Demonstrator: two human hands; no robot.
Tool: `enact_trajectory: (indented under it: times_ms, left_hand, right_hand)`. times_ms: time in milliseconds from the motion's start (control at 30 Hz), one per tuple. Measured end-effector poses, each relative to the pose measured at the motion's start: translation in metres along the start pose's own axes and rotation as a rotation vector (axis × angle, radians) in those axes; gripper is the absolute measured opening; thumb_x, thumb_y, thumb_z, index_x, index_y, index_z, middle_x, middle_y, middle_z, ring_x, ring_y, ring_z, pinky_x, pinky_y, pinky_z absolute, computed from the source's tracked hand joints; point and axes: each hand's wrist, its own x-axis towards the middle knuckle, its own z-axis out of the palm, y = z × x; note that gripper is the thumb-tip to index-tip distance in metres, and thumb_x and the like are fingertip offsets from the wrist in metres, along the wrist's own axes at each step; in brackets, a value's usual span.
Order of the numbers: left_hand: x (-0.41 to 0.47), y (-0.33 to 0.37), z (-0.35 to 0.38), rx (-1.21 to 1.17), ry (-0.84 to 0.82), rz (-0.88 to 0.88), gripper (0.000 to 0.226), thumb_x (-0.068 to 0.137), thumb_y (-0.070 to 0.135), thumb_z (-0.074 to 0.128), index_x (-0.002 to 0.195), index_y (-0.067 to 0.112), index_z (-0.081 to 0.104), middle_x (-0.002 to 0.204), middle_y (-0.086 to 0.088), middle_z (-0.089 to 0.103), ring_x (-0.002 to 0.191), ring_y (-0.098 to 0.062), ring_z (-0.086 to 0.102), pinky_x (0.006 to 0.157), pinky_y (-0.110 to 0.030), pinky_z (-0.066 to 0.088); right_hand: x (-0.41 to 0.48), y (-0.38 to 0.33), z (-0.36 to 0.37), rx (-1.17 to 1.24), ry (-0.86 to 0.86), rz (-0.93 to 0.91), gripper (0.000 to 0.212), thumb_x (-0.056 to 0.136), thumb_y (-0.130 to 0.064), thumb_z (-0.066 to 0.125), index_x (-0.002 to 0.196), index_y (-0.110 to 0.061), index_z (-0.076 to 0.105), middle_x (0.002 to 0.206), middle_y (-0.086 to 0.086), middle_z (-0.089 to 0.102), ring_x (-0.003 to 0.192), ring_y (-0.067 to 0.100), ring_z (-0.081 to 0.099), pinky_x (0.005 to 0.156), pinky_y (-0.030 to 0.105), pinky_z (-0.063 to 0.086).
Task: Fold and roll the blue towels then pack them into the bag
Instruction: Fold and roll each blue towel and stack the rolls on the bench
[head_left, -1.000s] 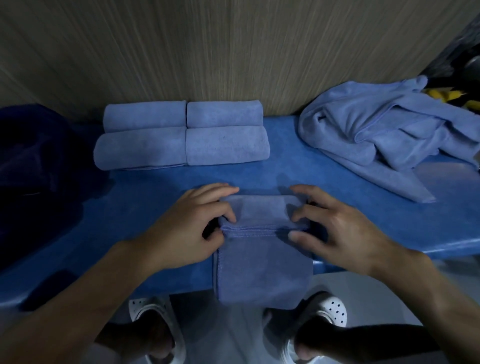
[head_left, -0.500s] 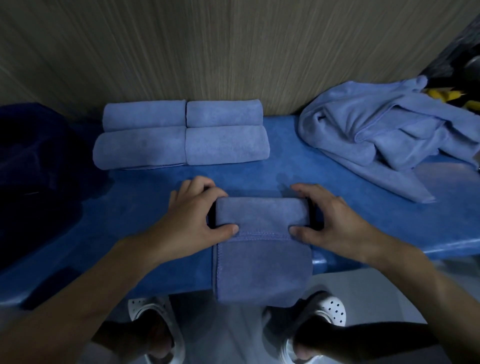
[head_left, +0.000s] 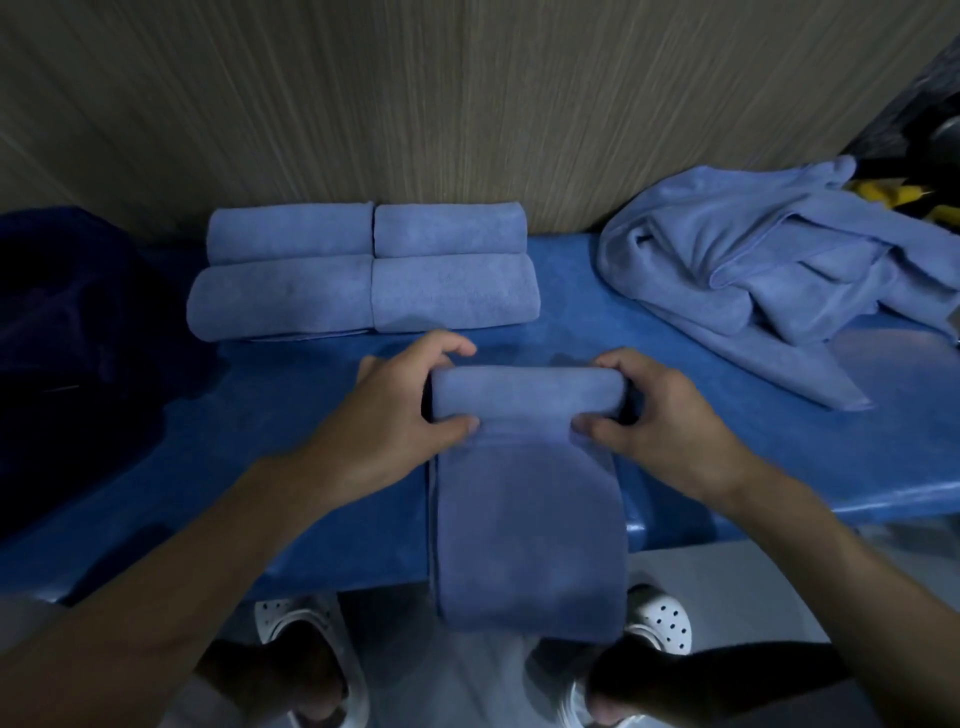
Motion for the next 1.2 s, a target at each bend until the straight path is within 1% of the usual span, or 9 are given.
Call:
enact_trajectory:
  times_ms: [133, 300, 467, 567, 767, 833, 933, 1067, 1200]
  left_hand:
    - [0.005, 0.002, 0.003, 0.149, 0.171, 0.306, 0.036, 0.080, 0.006, 0.072, 0.109, 0.025, 0.059, 0.099, 0.023, 0.051, 0.099, -0.007, 0.048, 0.089, -0.035, 0.042]
    - [0.001, -0.003, 0.002, 0.203, 0.107, 0.417, 0.031, 0.074, 0.002, 0.065, 0.097, 0.021, 0.055, 0.099, 0.012, 0.050, 0.092, -0.014, 0.050, 0.081, -0.041, 0.044]
    - [-0.009, -0.010, -0.002, 0.239, -0.063, 0.397, 0.041, 0.069, 0.047, 0.075, 0.101, 0.033, 0.053, 0.114, 0.019, 0.049, 0.110, -0.008, 0.048, 0.094, -0.039, 0.043]
    - [-0.015, -0.011, -0.003, 0.262, -0.102, 0.372, 0.049, 0.068, 0.069, 0.067, 0.103, 0.038, 0.054, 0.121, 0.022, 0.047, 0.118, -0.003, 0.045, 0.100, -0.033, 0.039]
    - [-0.016, -0.006, -0.004, 0.189, -0.082, 0.269, 0.027, 0.084, 0.062, 0.056, 0.101, 0.041, 0.051, 0.115, 0.025, 0.052, 0.113, 0.000, 0.048, 0.093, -0.030, 0.040]
    - [-0.017, -0.006, -0.005, 0.190, -0.137, 0.175, 0.045, 0.081, 0.066, 0.057, 0.117, 0.043, 0.047, 0.116, 0.029, 0.049, 0.111, 0.003, 0.046, 0.090, -0.026, 0.039]
    - [-0.015, -0.008, -0.005, 0.298, -0.204, 0.164, 0.079, 0.073, 0.079, 0.046, 0.138, 0.034, 0.041, 0.128, 0.024, 0.042, 0.121, -0.001, 0.040, 0.103, -0.031, 0.037]
    - [-0.012, -0.008, -0.005, 0.298, -0.251, 0.180, 0.060, 0.071, 0.077, 0.052, 0.116, 0.036, 0.052, 0.114, 0.023, 0.043, 0.111, -0.001, 0.043, 0.097, -0.029, 0.040]
    - [-0.012, 0.000, -0.009, 0.142, -0.245, 0.131, 0.039, 0.073, 0.054, 0.075, 0.098, 0.038, 0.049, 0.094, 0.016, 0.058, 0.088, -0.002, 0.057, 0.076, -0.030, 0.050]
  right_hand:
    - [0.003, -0.004, 0.004, -0.167, 0.170, -0.162, 0.034, 0.073, -0.014, 0.079, 0.093, -0.024, 0.054, 0.092, -0.005, 0.059, 0.089, 0.018, 0.055, 0.087, 0.036, 0.037]
    - [-0.008, -0.003, 0.001, -0.276, 0.095, -0.297, 0.036, 0.071, -0.015, 0.075, 0.095, -0.023, 0.049, 0.099, -0.006, 0.056, 0.095, 0.018, 0.054, 0.082, 0.032, 0.030]
    - [-0.023, -0.004, 0.000, -0.257, -0.015, -0.274, 0.047, 0.065, -0.059, 0.070, 0.094, -0.032, 0.045, 0.112, -0.016, 0.050, 0.107, 0.006, 0.049, 0.091, 0.027, 0.030]
    - [-0.031, -0.002, 0.000, -0.199, -0.022, -0.294, 0.034, 0.079, -0.059, 0.060, 0.091, -0.030, 0.048, 0.115, -0.014, 0.050, 0.112, 0.006, 0.050, 0.093, 0.032, 0.034]
    - [-0.032, 0.002, 0.004, -0.059, -0.011, -0.279, 0.023, 0.090, -0.046, 0.054, 0.081, -0.025, 0.052, 0.114, -0.008, 0.058, 0.123, 0.009, 0.051, 0.094, 0.051, 0.043]
    - [-0.031, 0.001, 0.003, -0.049, -0.026, -0.205, 0.025, 0.082, -0.051, 0.058, 0.087, -0.030, 0.045, 0.114, -0.008, 0.060, 0.120, 0.011, 0.053, 0.095, 0.050, 0.043]
    - [-0.030, 0.003, -0.001, -0.140, -0.092, -0.106, 0.052, 0.069, -0.064, 0.059, 0.110, -0.040, 0.041, 0.120, -0.017, 0.055, 0.115, 0.008, 0.051, 0.101, 0.043, 0.039]
    - [-0.026, 0.002, -0.006, -0.192, -0.172, -0.049, 0.082, 0.058, -0.072, 0.059, 0.133, -0.043, 0.040, 0.123, -0.015, 0.054, 0.117, 0.007, 0.047, 0.108, 0.037, 0.035]
    - [-0.023, -0.002, -0.006, -0.104, -0.160, -0.115, 0.044, 0.064, -0.045, 0.082, 0.099, -0.037, 0.057, 0.099, -0.015, 0.060, 0.098, 0.006, 0.053, 0.092, 0.035, 0.046]
